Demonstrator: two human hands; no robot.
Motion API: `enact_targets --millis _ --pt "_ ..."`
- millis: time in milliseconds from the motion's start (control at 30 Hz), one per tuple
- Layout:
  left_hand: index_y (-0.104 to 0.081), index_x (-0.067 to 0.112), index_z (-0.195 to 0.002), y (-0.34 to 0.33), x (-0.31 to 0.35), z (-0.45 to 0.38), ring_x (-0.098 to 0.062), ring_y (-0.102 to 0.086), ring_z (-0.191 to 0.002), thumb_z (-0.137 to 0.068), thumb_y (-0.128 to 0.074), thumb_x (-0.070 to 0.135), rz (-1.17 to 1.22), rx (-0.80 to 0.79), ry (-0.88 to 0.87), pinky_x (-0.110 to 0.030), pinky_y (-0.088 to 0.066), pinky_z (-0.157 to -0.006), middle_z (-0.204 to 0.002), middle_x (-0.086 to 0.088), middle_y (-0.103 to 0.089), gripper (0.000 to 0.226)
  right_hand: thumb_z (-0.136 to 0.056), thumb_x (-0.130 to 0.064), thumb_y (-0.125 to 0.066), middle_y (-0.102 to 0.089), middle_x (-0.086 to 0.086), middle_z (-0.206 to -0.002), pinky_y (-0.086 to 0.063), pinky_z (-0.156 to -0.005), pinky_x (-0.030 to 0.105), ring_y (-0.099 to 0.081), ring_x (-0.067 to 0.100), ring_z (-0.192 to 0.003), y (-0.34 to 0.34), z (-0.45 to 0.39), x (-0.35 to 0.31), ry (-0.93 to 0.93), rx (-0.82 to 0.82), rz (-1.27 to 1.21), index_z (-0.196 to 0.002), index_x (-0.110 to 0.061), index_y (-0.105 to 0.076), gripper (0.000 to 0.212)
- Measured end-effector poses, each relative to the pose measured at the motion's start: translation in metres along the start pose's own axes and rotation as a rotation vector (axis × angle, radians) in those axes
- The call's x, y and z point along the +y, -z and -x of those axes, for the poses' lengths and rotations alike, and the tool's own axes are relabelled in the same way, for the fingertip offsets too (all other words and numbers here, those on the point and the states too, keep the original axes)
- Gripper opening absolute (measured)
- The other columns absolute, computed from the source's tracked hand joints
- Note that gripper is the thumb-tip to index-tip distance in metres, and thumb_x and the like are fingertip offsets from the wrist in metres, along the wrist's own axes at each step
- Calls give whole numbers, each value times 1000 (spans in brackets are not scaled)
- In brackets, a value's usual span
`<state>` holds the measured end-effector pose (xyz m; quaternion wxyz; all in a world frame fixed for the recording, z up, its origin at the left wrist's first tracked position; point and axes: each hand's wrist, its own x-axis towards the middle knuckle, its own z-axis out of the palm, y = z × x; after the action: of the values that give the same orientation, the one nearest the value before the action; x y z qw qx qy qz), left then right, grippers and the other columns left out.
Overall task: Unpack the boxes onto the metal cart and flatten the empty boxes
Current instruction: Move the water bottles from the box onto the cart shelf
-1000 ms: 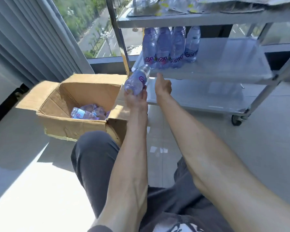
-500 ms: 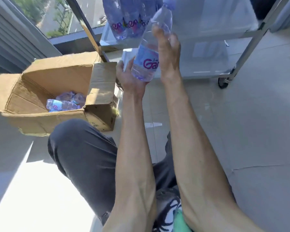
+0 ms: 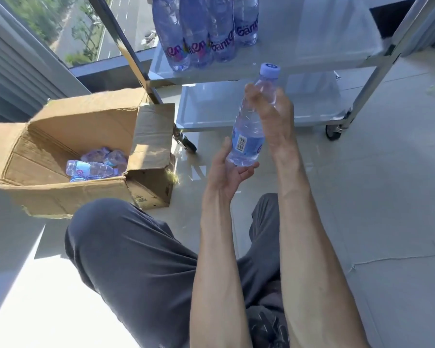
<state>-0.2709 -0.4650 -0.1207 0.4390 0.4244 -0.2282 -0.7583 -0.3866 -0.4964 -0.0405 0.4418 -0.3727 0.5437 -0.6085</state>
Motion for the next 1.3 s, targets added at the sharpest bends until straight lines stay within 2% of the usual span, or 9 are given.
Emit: enact_targets --millis 167,233,333,500,667,933,1100,1200,1300 --pt "-53 16 -109 16 -12 4 -37 -58 -105 -76 -80 36 241 -24 -108 -37 -51 -74 -121 -17 -59 47 -73 -32 -78 -59 -7 -64 -48 -61 29 -55 13 -59 1 4 2 27 151 -176 -82 -12 -55 32" --pt "-55 9 -120 14 -11 -1 -35 -61 -98 -87 -55 65 175 -72 66 -32 -51 -66 -117 -19 -63 65 -72 -29 -75 -63 4 -66 -49 -60 32 -57 19 -61 4 7 2 9 148 -187 -73 -12 -59 24" --pt "-56 6 -122 12 -15 -12 -28 -55 -82 -99 -29 60 116 -114 143 -24 -50 -48 -100 -16 -67 63 -77 -31 -70 -65 13 -67 -48 -62 37 -58 23 -63 7 6 3 45 108 -147 -62 -19 -58 22" --pt "-50 7 -130 0 -11 -29 -32 -60 -92 -100 -41 40 424 -139 -56 -36 -57 -74 -120 -18 -57 45 -74 -59 -72 -65 -8 -83 -44 -68 23 -60 9 -75 -3 -16 4 11 235 123 -90 -21 -59 44" --pt "-36 8 -147 -16 -1 -41 -35 -60 -112 -90 -66 19 481 -226 -189 -47 -54 -88 -136 -18 -51 66 -70 -50 -79 -69 -9 -90 -51 -73 25 -66 11 -84 -11 -24 13 -8 218 280 -111 -21 -63 52" --pt "-56 15 -116 -27 11 -65 -32 -66 -103 -68 -73 -2 509 -173 -340 -56 -39 -99 -114 -13 -68 54 -60 -46 -85 -66 -8 -101 -48 -73 25 -62 14 -90 -6 -63 14 -98 53 509 -113 -21 -58 65" --pt "-56 5 -106 -47 57 -111 -18 -54 -78 -95 -46 10 155 316 -260 -30 -43 -68 -89 -4 -56 15 -54 -42 -86 -66 -2 -92 -49 -72 30 -62 25 -88 -13 -98 24 -38 258 478 -102 -13 -60 62" --pt "-44 7 -139 -49 104 -151 -27 -55 -109 -93 -56 32 -180 791 -348 -40 -44 -91 -124 -8 -56 54 -58 -21 -84 -62 -5 -86 -42 -66 27 -60 26 -82 -18 -123 22 58 304 462 -108 -15 -58 57" --pt "-28 11 -151 -56 141 -185 -30 -39 -136 -87 -69 39 -348 869 -556 -46 -39 -107 -148 -14 -42 81 -56 -19 -84 -66 -6 -94 -50 -71 28 -62 21 -83 -30 -160 14 125 337 403 -116 -18 -57 66"
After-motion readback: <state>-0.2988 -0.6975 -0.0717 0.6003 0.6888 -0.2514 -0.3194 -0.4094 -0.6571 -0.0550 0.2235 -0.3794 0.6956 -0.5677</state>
